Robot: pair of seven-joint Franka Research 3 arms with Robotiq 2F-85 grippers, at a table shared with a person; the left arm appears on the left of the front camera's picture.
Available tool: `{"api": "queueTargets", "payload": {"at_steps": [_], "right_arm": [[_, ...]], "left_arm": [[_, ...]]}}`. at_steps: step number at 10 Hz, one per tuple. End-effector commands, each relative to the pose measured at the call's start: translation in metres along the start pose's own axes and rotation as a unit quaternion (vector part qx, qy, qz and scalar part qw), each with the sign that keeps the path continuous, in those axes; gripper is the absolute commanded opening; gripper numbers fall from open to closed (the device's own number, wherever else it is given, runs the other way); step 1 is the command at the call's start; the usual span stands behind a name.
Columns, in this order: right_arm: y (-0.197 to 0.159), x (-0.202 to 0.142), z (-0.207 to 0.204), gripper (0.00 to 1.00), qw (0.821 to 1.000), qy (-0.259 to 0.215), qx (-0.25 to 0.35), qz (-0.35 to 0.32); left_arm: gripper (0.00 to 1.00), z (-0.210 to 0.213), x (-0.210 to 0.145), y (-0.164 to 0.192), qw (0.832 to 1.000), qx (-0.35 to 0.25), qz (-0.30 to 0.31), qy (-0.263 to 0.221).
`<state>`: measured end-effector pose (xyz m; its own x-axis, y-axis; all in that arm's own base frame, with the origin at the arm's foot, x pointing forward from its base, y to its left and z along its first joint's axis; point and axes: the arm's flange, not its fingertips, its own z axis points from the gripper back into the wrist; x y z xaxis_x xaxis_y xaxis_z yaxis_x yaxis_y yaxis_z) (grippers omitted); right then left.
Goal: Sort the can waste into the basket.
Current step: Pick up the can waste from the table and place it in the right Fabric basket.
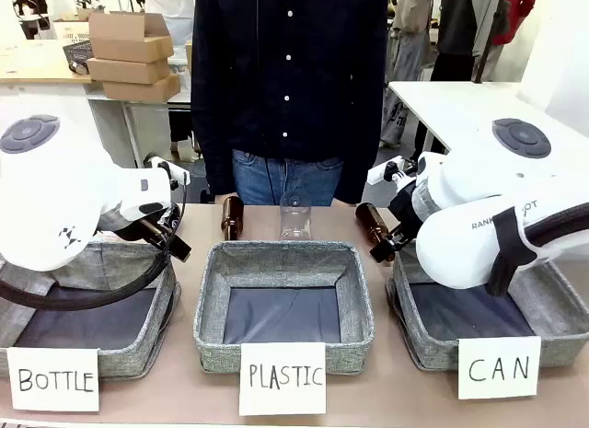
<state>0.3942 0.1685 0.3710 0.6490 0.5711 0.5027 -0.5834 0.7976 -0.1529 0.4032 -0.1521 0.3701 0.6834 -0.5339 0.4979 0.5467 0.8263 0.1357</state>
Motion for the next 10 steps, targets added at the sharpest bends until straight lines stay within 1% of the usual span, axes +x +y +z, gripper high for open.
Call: {"api": "queueTargets", "payload": {"at_steps": [1,10], "right_arm": [[0.0000,0.0000,0.0000,1.00,1.000,0.000,0.000,0.000],[0.0001,0.0000,0.0000,1.00,1.000,0.000,0.000,0.000]], "left_arm": [[1.00,0.0001,0.0000,0.0000,1.000,0.000,0.000,0.000],[1.00,0.0000,0.0000,0.0000,1.000,0.000,0.000,0.000]]}}
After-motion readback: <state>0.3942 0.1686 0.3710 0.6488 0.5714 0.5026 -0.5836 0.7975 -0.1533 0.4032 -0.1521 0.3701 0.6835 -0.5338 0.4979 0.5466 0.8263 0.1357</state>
